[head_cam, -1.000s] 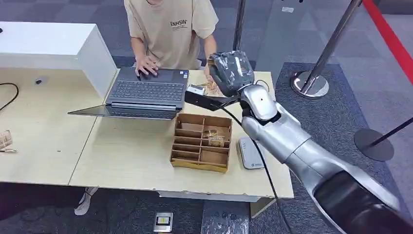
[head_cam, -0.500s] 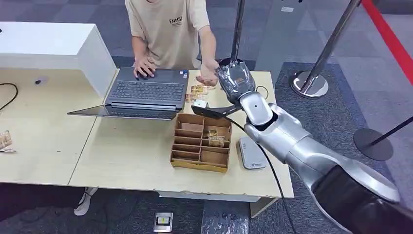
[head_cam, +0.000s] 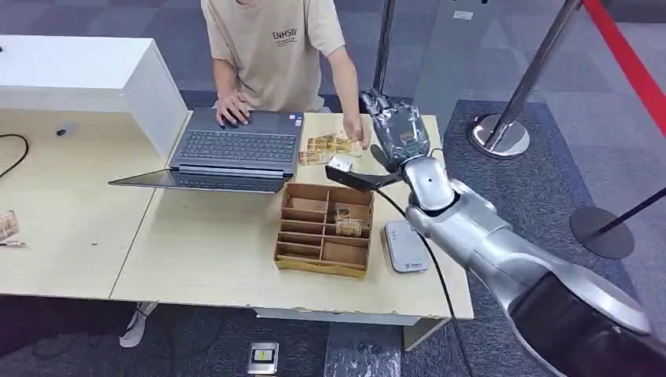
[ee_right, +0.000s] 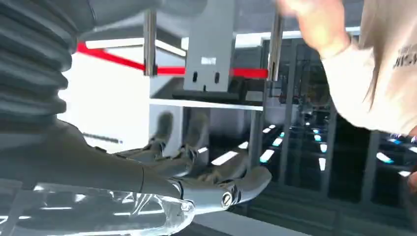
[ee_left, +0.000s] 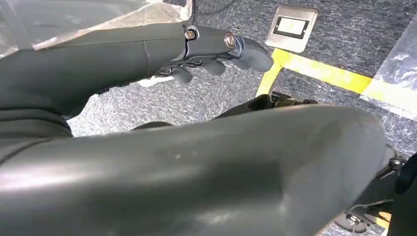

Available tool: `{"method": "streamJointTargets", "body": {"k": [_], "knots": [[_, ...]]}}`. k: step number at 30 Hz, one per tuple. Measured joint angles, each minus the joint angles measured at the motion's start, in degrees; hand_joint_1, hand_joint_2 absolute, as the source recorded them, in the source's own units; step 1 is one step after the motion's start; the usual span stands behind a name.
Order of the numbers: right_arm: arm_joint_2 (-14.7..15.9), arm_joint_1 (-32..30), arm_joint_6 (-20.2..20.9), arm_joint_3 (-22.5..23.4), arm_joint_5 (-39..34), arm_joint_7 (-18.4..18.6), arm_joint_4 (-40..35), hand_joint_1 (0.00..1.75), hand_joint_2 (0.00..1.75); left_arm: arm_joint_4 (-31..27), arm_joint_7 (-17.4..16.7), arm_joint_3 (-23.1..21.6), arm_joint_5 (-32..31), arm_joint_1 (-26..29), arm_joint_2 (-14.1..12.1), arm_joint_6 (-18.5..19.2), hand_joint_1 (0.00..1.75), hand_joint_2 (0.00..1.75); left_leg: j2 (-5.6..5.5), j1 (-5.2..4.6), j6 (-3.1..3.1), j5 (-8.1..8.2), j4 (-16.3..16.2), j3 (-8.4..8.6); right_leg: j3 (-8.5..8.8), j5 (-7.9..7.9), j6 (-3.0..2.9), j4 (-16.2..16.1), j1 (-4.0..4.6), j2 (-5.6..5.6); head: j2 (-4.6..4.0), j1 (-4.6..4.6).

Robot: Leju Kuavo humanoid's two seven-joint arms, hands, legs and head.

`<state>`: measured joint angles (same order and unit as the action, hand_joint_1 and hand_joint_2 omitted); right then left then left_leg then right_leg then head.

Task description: Pass the card to the sensor for recognition and then transmit it.

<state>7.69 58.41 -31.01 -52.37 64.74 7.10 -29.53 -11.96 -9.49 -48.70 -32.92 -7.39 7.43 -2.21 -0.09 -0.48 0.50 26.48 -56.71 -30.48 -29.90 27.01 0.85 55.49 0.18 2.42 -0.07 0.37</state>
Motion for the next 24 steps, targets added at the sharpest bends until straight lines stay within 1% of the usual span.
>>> {"method": "streamJointTargets", "body": {"k": [3,6,10,11,12,13,16,17,19,21,24], "knots": [[0.35,-1.96,-4.12,1.99,-4.21,-1.31,-0.5,0.0,0.0,0.0,-0.04,0.0,0.2,-0.01,0.0,0.0,0.0,0.0,0.0,0.0,0.0,0.0,0.0,0.0,0.01,0.0,0.0,0.0,0.0,0.0,0.0,0.0],[0.44,-5.13,-7.99,5.57,-12.41,-4.24,-2.4,0.0,0.0,0.0,-0.11,0.02,0.76,-0.01,0.0,0.02,0.0,0.0,-0.01,0.0,0.0,0.0,0.0,0.0,0.01,0.0,0.0,0.0,0.0,0.0,0.0,0.0],[0.02,-10.81,-8.77,11.22,-23.69,-9.73,-6.67,0.0,0.0,0.0,-0.59,0.02,1.82,0.01,0.0,-0.02,0.0,0.0,-0.03,0.0,0.0,0.0,0.0,0.0,0.02,0.0,0.0,0.0,0.01,0.0,0.0,-0.02],[-0.35,-12.58,-8.79,12.91,-27.39,-11.73,-8.14,0.0,0.0,0.0,-0.81,0.04,2.14,0.01,0.0,-0.15,0.0,0.0,-0.03,0.01,0.0,0.0,0.0,-0.01,0.02,0.0,0.0,0.0,0.01,0.0,0.0,0.0],[-0.74,-14.5,-8.88,14.52,-32.68,-13.8,-9.71,0.0,0.0,0.0,-1.01,0.07,2.38,0.04,0.0,-0.35,0.0,0.0,-0.03,0.01,0.0,0.0,0.01,-0.01,0.03,0.0,0.0,0.0,0.02,0.01,0.0,0.0],[-1.27,-16.4,-8.97,16.37,-36.83,-15.69,-11.43,0.0,1.75,0.0,-1.11,0.11,2.69,0.09,0.0,-0.57,0.0,0.0,-0.03,0.01,0.0,0.0,0.01,-0.01,0.02,0.01,0.0,0.0,0.02,0.01,0.0,0.0],[-2.49,-21.16,-8.51,20.14,-43.65,-19.19,-15.7,0.0,1.75,0.0,-1.14,0.26,3.32,0.18,0.0,-1.11,0.0,0.0,-0.03,0.03,0.0,0.01,0.02,-0.01,0.02,0.02,-0.02,0.0,0.03,0.01,0.0,0.0],[-2.75,-22.96,-8.38,21.25,-44.68,-19.78,-17.56,0.0,1.75,0.0,-1.14,0.35,3.54,0.2,0.0,-1.22,0.0,0.0,-0.03,0.03,0.0,0.01,0.02,-0.01,0.02,0.03,-0.02,0.0,0.04,0.01,0.0,0.0],[-3.34,-26.24,-7.99,22.34,-45.18,-19.85,-21.15,0.0,1.75,0.0,-1.16,0.52,3.93,0.3,0.0,-1.73,0.0,0.0,-0.03,0.03,0.0,0.01,0.03,-0.01,0.02,0.03,-0.02,0.01,0.03,0.01,0.0,0.0],[-3.61,-28.72,-7.09,22.27,-42.77,-18.82,-23.83,0.0,1.75,0.0,-1.25,0.57,4.13,0.33,0.0,-2.08,0.0,0.0,-0.03,0.02,0.0,0.01,0.03,-0.02,0.01,0.03,-0.03,0.0,0.03,0.0,0.0,0.0],[-3.52,-30.57,-5.36,21.84,-35.99,-15.26,-27.3,0.0,1.75,0.0,-1.53,0.59,4.13,0.44,0.0,-2.32,0.0,0.0,-0.02,0.02,0.0,0.01,0.03,-0.01,0.01,0.03,-0.02,0.0,0.03,0.0,0.0,-0.02]]}}
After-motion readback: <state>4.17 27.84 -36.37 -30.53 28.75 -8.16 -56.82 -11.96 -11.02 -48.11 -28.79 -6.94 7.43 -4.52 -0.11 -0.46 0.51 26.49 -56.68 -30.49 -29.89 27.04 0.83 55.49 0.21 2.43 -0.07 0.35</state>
